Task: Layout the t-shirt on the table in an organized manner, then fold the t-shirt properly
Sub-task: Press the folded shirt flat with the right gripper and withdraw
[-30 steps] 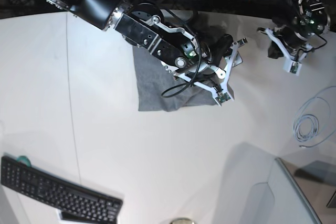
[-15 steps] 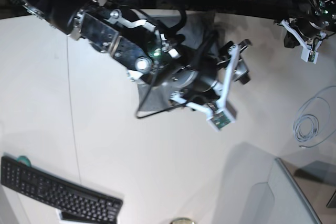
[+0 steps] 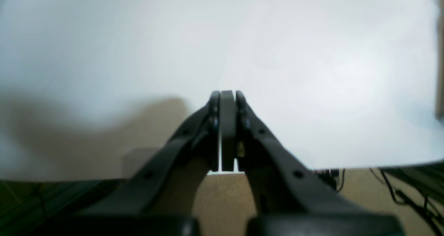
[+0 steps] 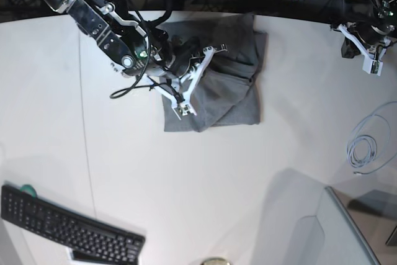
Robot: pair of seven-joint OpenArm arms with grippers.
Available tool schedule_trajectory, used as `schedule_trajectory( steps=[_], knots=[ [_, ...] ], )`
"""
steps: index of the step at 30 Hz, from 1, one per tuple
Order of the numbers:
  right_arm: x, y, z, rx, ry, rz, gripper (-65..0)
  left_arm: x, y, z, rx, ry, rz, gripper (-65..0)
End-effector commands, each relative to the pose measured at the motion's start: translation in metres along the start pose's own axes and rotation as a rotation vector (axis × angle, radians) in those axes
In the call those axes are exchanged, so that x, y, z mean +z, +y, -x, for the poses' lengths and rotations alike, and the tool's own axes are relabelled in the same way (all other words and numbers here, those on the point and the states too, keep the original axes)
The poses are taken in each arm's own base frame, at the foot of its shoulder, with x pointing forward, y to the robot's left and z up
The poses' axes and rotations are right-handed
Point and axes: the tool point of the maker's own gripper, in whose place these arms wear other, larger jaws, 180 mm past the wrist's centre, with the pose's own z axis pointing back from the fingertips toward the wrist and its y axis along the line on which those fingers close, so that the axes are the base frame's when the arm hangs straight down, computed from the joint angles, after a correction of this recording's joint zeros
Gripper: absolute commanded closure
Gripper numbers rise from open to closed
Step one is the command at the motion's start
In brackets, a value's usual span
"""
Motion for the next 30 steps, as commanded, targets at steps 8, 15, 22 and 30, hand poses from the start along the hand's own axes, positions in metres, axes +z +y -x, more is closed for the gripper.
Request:
schedule_trajectory(
  steps=[8,15,22,30],
  knots=[
    [-0.019,0.01,0.007,0.066,0.0,-0.005,0.0,0.021,0.04,-0.009,0.028,-0.048,-0.104,0.0],
    [-0.03,0.028,-0.031,0.102,-0.048,-0.017,0.0,0.019,0.036,-0.008,0.028,-0.045,-0.094,0.0],
    [-0.038,0.048,-0.083,0.13,-0.102,-0.022,0.0,0.019,0.036,-0.008,0.028,-0.045,-0.094,0.0],
    [-0.063,0.061,-0.126,0.19,-0.179,-0.032,0.0,0.018,0.034,-0.008,0.031,-0.045,-0.088,0.0]
  ],
)
